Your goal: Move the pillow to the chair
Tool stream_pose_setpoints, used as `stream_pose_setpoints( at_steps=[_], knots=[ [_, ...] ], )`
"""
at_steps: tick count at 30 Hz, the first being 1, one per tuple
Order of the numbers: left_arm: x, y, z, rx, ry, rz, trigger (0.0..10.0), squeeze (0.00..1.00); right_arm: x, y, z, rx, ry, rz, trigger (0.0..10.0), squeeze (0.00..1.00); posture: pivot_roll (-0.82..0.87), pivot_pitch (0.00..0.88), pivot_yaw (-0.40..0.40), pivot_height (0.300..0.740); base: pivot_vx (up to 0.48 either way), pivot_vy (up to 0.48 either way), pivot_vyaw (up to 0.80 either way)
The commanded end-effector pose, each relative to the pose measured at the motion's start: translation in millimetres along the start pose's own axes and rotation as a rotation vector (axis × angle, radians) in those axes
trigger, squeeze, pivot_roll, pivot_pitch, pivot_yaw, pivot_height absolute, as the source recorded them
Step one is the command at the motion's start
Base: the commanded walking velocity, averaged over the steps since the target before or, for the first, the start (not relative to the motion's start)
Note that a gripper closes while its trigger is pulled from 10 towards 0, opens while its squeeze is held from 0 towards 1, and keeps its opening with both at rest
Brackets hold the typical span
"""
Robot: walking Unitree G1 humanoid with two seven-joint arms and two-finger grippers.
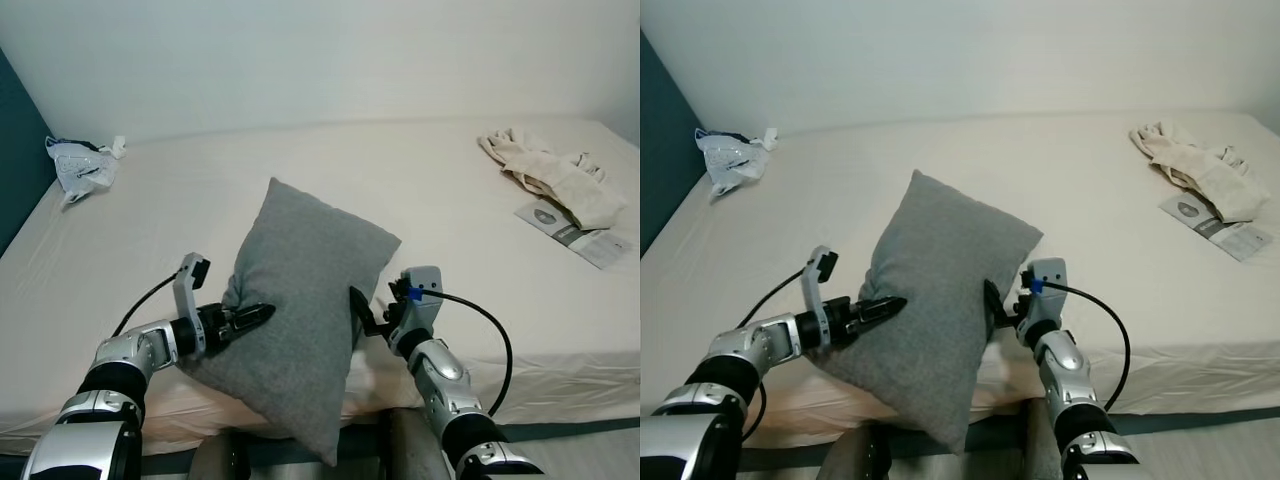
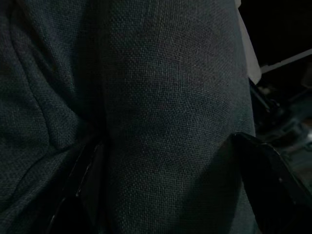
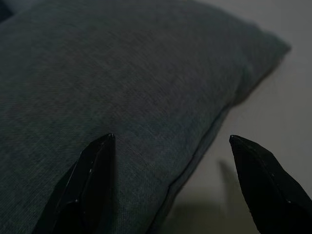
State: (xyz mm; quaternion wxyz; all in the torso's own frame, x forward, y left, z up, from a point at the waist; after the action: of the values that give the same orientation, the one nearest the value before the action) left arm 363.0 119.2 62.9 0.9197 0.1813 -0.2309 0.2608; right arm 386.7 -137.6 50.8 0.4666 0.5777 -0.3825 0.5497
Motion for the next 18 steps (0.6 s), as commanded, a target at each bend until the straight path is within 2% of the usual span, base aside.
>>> stream_pose_setpoints(
  at_steps=[1, 4, 5, 6, 7, 10, 11, 12, 13, 14, 15, 17, 18],
  knots=[
    [-43, -12.4, 7.4, -0.076, 0.067, -0.167, 10.0, 0.00, -15, 0.8, -4.2, 0.002, -0.074, -0.073, 10.0, 0.00, -0.02, 0.135, 0.018, 0.560, 0.000, 0.000, 0.00],
    [-47, -12.1, 10.6, -0.100, 0.064, -0.193, 10.0, 0.00, -20, 1.4, -4.6, 0.000, -0.087, -0.093, 10.0, 0.00, -0.02, 0.136, 0.020, 0.560, 0.000, 0.000, 0.00],
    [-51, -12.1, 13.4, -0.117, 0.062, -0.217, 10.0, 0.00, -26, 2.0, -4.4, -0.006, -0.110, -0.133, 10.0, 0.00, -0.01, 0.137, 0.019, 0.560, 0.000, 0.000, 0.00],
    [-57, -11.9, 15.3, -0.125, 0.058, -0.246, 10.0, 0.00, -31, 1.7, -4.8, -0.014, -0.198, -0.160, 10.0, 0.00, 0.00, 0.138, 0.016, 0.560, 0.000, 0.000, 0.00],
    [-57, -11.9, 15.3, -0.125, 0.058, -0.246, 10.0, 0.00, -31, 1.7, -4.8, -0.014, -0.198, -0.160, 10.0, 0.00, 0.00, 0.138, 0.016, 0.560, 0.000, 0.000, 0.00],
    [-61, -10.9, 13.8, -0.117, 0.051, -0.256, 10.0, 0.00, -33, 0.3, -10.7, 0.005, -0.363, -0.174, 10.0, 0.00, 0.00, 0.136, 0.018, 0.560, 0.000, 0.000, 0.00],
    [-61, -10.6, 12.1, -0.106, 0.041, -0.255, 10.0, 0.00, -37, 0.6, -17.8, 0.040, -0.431, -0.199, 10.0, 0.00, 0.00, 0.136, 0.020, 0.560, 0.000, 0.000, 0.00],
    [-61, -10.6, 12.1, -0.106, 0.041, -0.255, 10.0, 0.00, -37, 0.6, -17.8, 0.040, -0.431, -0.199, 10.0, 0.00, 0.00, 0.136, 0.020, 0.560, 0.000, 0.000, 0.00],
    [-61, -11.7, 0.2, -0.027, -0.044, -0.238, 10.0, 0.00, -46, 2.6, -28.1, 0.075, -0.486, -0.256, 10.0, 0.00, 0.00, 0.135, 0.022, 0.560, 0.000, 0.000, 0.00],
    [-61, -11.7, 0.2, -0.027, -0.044, -0.238, 10.0, 0.00, -46, 2.6, -28.1, 0.075, -0.486, -0.256, 10.0, 0.00, 0.00, 0.135, 0.022, 0.560, 0.000, 0.000, 0.00],
    [-61, -12.3, -4.9, 0.009, -0.080, -0.230, 10.0, 0.00, -48, 3.2, -29.5, 0.074, -0.477, -0.274, 10.0, 0.00, 0.00, 0.135, 0.022, 0.560, 0.000, 0.000, 0.00],
    [-54, -11.4, -26.7, 0.174, -0.174, -0.187, 10.0, 0.00, -42, -2.3, -37.1, 0.088, -0.502, -0.264, 10.0, 0.00, 0.00, 0.135, 0.027, 0.560, 0.000, 0.000, 0.00],
    [-54, -11.4, -26.7, 0.174, -0.174, -0.187, 10.0, 0.00, -42, -2.3, -37.1, 0.088, -0.502, -0.264, 10.0, 0.00, 0.00, 0.135, 0.027, 0.560, 0.000, 0.000, 0.00]
  ],
)
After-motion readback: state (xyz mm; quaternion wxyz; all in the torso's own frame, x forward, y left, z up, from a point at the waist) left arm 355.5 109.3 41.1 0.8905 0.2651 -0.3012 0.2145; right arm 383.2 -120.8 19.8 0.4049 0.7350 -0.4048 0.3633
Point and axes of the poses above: a point about 5 cm out from each wrist's last joint towards the gripper, its own y axis pointing back from the gripper into the wrist, its own x axis along the axis of the wrist's last joint, z = x × y, the point moved 6 cm from there along -y, pointing out of the wrist towards the gripper, and after that the axes turned 15 degrees about y, right-handed, at the moved point
